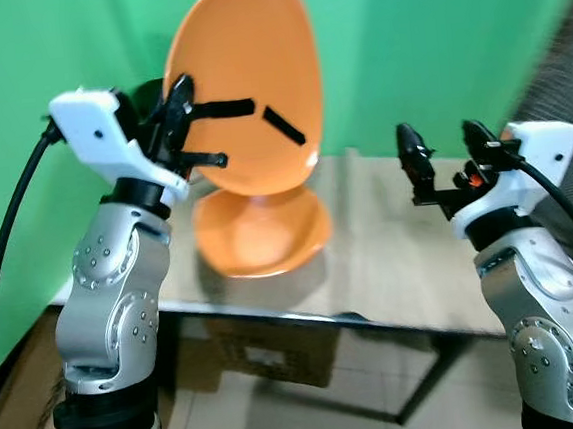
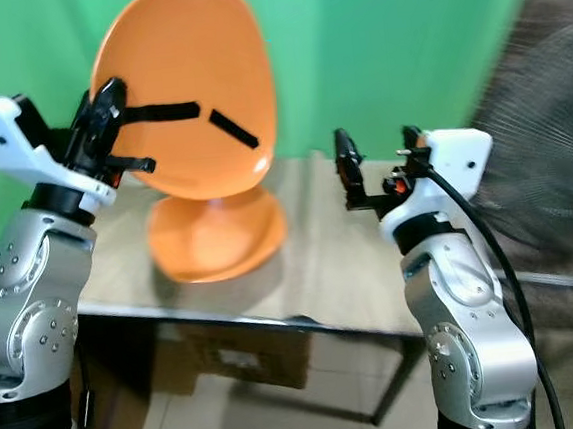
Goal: Setting the table
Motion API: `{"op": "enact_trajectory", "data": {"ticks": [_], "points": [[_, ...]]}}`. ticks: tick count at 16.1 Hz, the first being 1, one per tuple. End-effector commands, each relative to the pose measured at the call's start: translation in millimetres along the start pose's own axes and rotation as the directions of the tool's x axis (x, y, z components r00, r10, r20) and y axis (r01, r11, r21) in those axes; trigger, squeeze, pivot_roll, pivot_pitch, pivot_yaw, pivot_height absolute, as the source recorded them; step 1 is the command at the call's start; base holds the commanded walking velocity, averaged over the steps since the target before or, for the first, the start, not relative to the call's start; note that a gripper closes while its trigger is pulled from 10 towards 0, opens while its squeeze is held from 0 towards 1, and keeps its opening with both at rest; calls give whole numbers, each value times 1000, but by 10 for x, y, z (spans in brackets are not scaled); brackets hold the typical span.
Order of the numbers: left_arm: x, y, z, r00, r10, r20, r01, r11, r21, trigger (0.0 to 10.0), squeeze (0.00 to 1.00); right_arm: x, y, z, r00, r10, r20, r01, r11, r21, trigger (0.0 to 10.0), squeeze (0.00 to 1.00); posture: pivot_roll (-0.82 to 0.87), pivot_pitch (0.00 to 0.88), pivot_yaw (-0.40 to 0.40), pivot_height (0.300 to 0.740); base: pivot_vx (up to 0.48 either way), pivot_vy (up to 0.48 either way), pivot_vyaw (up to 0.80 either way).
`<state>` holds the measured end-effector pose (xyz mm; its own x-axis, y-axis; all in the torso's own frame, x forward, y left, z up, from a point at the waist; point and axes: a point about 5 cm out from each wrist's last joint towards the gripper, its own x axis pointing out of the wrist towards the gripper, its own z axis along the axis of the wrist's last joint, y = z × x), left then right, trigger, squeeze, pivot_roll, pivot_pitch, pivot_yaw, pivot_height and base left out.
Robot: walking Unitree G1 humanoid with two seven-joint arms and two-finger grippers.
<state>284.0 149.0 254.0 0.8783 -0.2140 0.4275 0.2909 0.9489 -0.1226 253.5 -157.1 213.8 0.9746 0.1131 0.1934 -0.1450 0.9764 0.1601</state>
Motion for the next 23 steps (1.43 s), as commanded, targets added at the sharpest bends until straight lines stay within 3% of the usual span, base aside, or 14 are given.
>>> {"op": "enact_trajectory", "data": {"ticks": [1,7,8,9,11,15,23], "points": [[-5,-18,148,995,10,98,-11,1000,6,10000,0,-39,7,42,999,-13,30,13,1000,-2,10000,0,-37,0,30,740,0,0,-800],[-66,12,154,984,85,158,-62,987,-148,10000,0,-27,60,32,1000,-4,26,4,1000,-1,10000,0,-32,0,14,740,0,0,-800],[-88,33,129,985,98,142,-76,985,-153,10000,0,-25,62,28,1000,0,23,0,1000,-1,10000,0,-32,0,14,740,0,0,-800],[-147,68,31,994,91,62,-80,983,-167,10000,0,-20,58,14,1000,2,14,-2,1000,-8,10000,0,-27,0,6,740,0,0,-800],[-242,120,-57,996,94,-8,-94,987,-128,10000,0,-17,51,-20,1000,-1,-8,0,999,-49,10000,0,-25,0,3,740,0,0,-800],[-417,142,-155,992,87,-92,-87,996,4,10000,0,-26,59,-52,1000,9,-25,-10,999,-51,10000,0,-24,0,4,740,0,0,-800],[-365,89,-202,991,89,-103,-85,995,44,10000,0,-16,21,-143,997,-35,-63,31,998,-61,10000,0,-22,0,7,740,0,-114,-400]]}}
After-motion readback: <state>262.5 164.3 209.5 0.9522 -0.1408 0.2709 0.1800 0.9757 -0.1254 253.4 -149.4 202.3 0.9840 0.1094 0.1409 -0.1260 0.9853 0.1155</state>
